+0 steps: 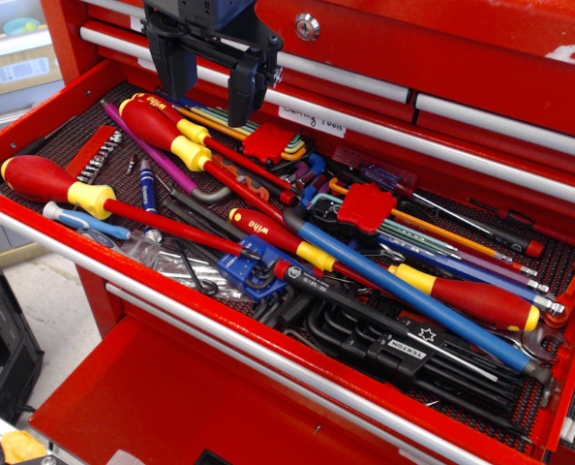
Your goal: Pick up bit holder
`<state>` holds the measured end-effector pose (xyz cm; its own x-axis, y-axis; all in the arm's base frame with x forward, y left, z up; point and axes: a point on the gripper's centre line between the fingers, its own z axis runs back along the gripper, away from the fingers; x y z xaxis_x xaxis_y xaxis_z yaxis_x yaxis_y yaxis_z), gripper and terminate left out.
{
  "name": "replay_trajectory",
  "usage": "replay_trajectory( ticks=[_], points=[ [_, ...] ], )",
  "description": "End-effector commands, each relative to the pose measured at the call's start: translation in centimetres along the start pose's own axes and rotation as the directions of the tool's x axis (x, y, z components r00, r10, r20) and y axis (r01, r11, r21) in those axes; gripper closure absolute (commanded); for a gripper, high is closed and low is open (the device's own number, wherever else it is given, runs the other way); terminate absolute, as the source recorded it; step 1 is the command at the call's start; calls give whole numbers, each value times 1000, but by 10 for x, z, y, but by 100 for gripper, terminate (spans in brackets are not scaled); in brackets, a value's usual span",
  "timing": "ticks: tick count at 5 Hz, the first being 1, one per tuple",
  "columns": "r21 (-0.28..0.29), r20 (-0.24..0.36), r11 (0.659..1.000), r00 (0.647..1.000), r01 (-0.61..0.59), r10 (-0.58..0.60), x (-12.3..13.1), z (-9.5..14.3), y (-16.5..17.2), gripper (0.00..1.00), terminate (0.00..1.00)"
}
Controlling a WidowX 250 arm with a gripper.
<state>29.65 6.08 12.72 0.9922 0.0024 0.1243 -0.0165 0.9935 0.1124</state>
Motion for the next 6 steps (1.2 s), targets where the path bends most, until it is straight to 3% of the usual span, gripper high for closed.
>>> replay_trajectory(
  ticks=[1,3,5,6],
  points=[
    [0,0,1000,1000,0,0,0,0,0,0,0],
    [-60,-37,998,999,-10,8,25,-29,80,0,0],
    [19,-42,1000,999,-1,2,32,-65,133,0,0],
    [48,-6,999,1000,-5,6,30,-79,145,0,0]
  ],
)
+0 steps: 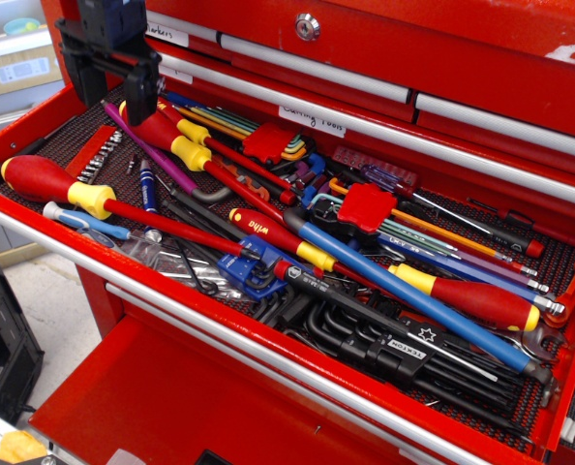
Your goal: Pick up bit holder
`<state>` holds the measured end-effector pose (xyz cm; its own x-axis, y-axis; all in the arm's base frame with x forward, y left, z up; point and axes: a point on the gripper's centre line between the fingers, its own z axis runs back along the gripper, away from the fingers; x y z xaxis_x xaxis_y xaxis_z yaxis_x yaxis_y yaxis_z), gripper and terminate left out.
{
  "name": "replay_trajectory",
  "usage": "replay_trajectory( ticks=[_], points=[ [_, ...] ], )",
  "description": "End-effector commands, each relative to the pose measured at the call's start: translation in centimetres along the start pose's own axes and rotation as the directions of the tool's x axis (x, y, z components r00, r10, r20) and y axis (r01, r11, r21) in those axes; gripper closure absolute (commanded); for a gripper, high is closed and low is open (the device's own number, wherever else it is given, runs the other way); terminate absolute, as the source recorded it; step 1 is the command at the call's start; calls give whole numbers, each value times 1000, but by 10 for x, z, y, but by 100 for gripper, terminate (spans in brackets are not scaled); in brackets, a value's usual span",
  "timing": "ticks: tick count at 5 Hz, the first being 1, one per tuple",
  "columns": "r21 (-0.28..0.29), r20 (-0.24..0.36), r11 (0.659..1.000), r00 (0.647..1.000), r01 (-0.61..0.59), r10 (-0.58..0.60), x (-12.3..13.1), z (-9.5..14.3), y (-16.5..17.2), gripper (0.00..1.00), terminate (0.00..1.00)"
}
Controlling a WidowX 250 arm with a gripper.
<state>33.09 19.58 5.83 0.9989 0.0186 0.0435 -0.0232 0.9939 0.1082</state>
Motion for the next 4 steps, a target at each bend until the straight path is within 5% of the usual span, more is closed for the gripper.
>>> replay_trajectory(
  ticks=[1,4],
  points=[
    [84,127,996,991,37,-47,3,-8,31,0,0],
    [53,121,995,988,86,-92,-1,-37,46,0,0]
  ],
)
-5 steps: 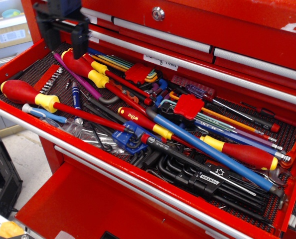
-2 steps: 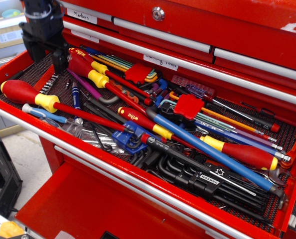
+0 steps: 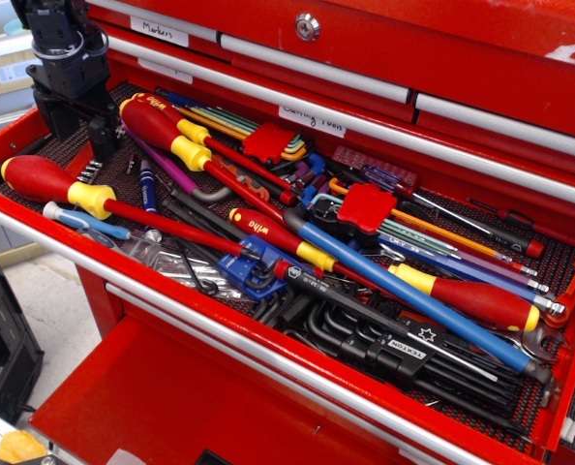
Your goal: Pick up bit holder
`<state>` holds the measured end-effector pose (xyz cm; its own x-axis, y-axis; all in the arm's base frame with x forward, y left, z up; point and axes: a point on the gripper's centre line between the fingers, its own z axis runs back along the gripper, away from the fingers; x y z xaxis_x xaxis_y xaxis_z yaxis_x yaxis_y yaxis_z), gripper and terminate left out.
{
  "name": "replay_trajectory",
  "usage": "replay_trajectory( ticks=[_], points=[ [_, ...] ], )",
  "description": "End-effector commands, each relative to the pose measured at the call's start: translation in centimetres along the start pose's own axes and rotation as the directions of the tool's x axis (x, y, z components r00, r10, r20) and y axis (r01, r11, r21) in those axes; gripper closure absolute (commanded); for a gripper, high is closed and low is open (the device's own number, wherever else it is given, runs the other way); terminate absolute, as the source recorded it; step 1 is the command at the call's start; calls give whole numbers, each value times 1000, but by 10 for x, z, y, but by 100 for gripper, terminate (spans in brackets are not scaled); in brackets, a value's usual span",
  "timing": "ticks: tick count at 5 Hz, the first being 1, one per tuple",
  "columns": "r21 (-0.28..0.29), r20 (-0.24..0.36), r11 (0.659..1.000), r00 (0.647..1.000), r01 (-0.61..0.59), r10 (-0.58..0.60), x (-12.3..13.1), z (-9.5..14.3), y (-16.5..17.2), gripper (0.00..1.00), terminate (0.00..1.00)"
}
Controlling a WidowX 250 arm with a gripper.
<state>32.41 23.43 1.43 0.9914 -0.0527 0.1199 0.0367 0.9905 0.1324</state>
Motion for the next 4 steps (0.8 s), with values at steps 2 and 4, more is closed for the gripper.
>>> replay_trajectory(
  ticks=[2,4],
  points=[
    [32,36,998,998,53,-54,10,-2,20,0,0],
    [-27,63,1000,998,9,-7,10,-25,19,100,0]
  ],
)
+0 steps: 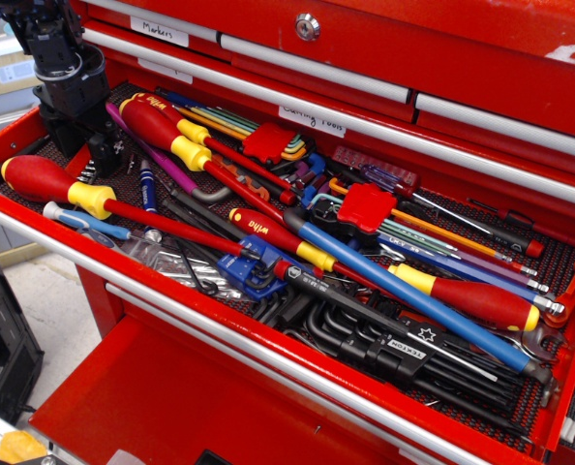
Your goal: Pick up bit holder
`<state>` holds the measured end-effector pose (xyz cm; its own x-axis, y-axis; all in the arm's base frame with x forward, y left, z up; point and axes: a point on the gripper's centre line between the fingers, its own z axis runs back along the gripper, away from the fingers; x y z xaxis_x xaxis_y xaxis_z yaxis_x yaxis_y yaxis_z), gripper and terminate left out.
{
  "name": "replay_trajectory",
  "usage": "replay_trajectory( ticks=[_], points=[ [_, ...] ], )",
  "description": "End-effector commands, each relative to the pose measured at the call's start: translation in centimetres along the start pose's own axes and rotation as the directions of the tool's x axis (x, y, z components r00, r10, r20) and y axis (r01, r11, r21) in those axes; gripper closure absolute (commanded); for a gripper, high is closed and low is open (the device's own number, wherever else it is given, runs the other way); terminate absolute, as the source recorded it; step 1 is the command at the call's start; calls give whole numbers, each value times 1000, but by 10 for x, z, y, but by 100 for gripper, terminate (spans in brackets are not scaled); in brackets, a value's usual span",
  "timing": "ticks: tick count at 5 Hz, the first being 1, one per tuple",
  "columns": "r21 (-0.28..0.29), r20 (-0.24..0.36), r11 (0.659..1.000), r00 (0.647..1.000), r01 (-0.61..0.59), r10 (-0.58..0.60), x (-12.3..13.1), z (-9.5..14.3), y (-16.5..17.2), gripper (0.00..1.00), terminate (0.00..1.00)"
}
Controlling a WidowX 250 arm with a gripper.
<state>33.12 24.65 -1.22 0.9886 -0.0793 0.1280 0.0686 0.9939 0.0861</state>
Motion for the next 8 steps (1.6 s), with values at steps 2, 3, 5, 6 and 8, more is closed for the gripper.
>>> replay_trajectory(
  ticks=[2,3,5,6,8],
  points=[
    [17,10,1000,1000,-20,20,7,18,7,100,0],
    [34,-16,999,1000,-22,23,9,32,7,100,0],
    [87,-39,996,998,-36,40,10,64,4,100,0],
    [124,-37,992,998,-39,43,16,81,7,100,0],
    [236,-33,972,999,18,-10,15,147,-6,100,0]
  ],
)
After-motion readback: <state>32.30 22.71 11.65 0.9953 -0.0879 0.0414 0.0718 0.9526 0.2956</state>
